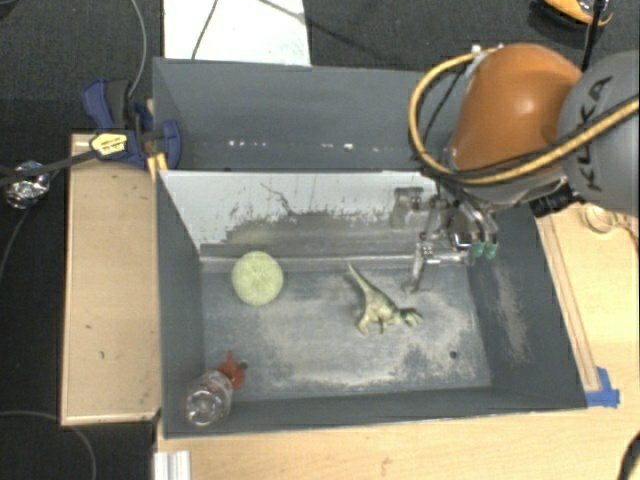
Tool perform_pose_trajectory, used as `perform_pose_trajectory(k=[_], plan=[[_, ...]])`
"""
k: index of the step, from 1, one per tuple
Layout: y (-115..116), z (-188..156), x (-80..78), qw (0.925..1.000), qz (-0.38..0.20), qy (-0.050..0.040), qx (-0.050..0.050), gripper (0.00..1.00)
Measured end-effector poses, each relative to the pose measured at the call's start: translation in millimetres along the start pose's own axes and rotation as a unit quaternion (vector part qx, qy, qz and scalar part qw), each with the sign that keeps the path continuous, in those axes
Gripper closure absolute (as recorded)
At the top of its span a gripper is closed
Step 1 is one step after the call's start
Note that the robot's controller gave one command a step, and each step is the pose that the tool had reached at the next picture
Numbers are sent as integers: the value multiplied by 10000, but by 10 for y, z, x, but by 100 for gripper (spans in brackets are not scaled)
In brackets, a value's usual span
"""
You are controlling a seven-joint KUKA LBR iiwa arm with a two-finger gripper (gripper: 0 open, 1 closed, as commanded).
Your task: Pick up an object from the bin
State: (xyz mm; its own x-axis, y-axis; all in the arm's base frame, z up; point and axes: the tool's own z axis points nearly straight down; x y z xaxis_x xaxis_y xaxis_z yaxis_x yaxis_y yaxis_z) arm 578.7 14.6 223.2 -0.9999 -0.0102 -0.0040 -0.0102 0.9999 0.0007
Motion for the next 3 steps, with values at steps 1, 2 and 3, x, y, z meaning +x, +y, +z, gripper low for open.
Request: perform_pose_trajectory(k=[1, 2, 3], plan=[[-114, 650, 225, 9994, 343, -6, -1, 0], [-212, 933, 389, 9980, 633, 35, -2, 0], [-203, 989, 392, 9986, 522, -9, 0, 0]])
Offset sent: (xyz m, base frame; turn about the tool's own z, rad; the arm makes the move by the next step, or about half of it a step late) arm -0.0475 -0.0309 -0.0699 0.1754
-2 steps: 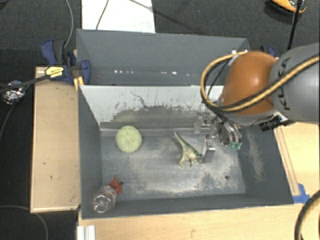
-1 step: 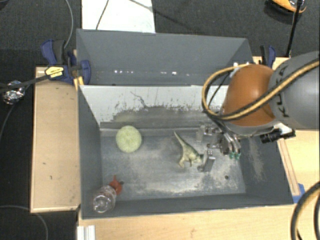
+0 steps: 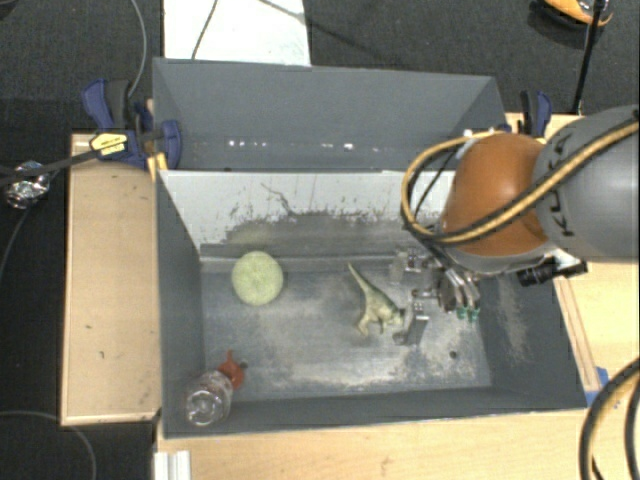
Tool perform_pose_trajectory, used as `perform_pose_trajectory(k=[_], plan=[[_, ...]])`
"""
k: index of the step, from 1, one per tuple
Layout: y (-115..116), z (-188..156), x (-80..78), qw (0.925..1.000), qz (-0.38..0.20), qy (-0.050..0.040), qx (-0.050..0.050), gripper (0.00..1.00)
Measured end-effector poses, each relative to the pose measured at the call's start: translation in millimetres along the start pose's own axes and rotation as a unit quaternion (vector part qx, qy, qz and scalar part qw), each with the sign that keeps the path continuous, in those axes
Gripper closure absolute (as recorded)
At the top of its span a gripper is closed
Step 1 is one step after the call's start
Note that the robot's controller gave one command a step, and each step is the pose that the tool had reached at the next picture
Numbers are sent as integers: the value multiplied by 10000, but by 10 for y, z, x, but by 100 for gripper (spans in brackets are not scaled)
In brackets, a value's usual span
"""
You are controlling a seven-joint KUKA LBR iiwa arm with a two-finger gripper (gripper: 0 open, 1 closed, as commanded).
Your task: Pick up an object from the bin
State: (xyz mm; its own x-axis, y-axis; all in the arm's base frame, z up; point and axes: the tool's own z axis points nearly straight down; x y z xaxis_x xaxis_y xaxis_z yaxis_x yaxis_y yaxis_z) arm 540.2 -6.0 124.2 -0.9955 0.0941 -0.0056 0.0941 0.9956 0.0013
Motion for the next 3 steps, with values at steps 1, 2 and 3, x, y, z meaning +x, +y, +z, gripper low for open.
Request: perform_pose_trajectory(k=[1, 2, 3], plan=[[38, 331, 119, 9986, 523, 11, -2, 0], [95, 507, 151, 9968, 803, -47, -13, 100], [95, 507, 151, 9968, 803, -47, -13, 100]])
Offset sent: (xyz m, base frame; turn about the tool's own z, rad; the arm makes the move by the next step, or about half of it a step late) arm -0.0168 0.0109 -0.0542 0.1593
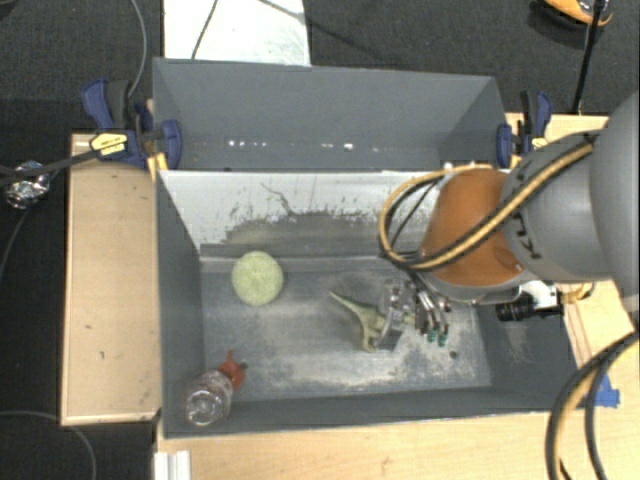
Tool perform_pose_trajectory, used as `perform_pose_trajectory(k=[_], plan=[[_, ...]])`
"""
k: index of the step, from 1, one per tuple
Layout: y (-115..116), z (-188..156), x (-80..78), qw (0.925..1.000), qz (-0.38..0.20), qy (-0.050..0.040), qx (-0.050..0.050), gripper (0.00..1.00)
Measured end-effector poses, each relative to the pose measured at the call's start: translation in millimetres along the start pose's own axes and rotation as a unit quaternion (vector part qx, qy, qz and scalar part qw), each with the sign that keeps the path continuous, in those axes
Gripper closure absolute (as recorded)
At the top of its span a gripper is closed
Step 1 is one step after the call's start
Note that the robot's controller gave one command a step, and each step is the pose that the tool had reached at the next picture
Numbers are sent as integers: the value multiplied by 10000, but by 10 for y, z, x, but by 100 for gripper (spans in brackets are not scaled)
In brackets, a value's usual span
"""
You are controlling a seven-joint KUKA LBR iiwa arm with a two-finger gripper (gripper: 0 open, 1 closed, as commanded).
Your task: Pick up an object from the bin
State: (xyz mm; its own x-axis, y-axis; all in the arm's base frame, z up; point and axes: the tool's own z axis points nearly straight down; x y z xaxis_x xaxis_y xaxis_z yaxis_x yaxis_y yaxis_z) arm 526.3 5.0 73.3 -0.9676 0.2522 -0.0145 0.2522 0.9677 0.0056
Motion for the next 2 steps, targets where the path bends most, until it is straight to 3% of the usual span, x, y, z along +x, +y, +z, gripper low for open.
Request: perform_pose_trajectory(k=[2], plan=[[0, -111, 6, 10000, -2, 6, 0, 100]])
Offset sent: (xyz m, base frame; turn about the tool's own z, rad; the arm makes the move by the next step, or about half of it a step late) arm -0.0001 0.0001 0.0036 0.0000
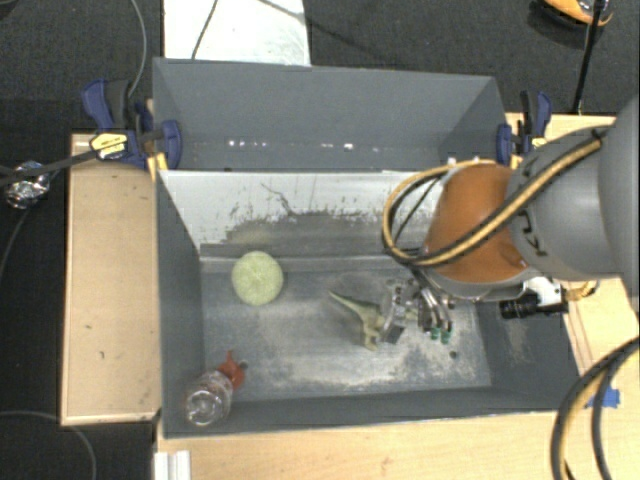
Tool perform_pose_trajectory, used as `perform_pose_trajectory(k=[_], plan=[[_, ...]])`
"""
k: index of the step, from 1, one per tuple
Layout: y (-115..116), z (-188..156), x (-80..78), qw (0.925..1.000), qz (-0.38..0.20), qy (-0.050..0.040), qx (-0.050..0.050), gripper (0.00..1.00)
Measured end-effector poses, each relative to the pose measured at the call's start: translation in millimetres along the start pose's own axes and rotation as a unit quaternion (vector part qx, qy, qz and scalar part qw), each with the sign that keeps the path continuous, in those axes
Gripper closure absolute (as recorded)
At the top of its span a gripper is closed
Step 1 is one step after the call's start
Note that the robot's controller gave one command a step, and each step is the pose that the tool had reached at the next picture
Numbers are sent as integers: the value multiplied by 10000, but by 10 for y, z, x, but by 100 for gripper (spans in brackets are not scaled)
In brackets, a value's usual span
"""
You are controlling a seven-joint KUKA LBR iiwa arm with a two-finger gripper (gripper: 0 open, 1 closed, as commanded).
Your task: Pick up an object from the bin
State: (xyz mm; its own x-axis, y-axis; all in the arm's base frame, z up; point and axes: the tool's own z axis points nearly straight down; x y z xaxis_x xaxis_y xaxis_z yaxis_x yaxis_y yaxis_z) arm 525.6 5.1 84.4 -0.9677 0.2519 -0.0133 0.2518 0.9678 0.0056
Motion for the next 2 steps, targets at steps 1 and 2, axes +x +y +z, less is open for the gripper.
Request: perform_pose_trajectory(k=[1, 2], plan=[[-1, -57, -2, 10000, -4, -7, 1, 100], [-6, -133, 12, 10000, -3, 25, 8, 100]])
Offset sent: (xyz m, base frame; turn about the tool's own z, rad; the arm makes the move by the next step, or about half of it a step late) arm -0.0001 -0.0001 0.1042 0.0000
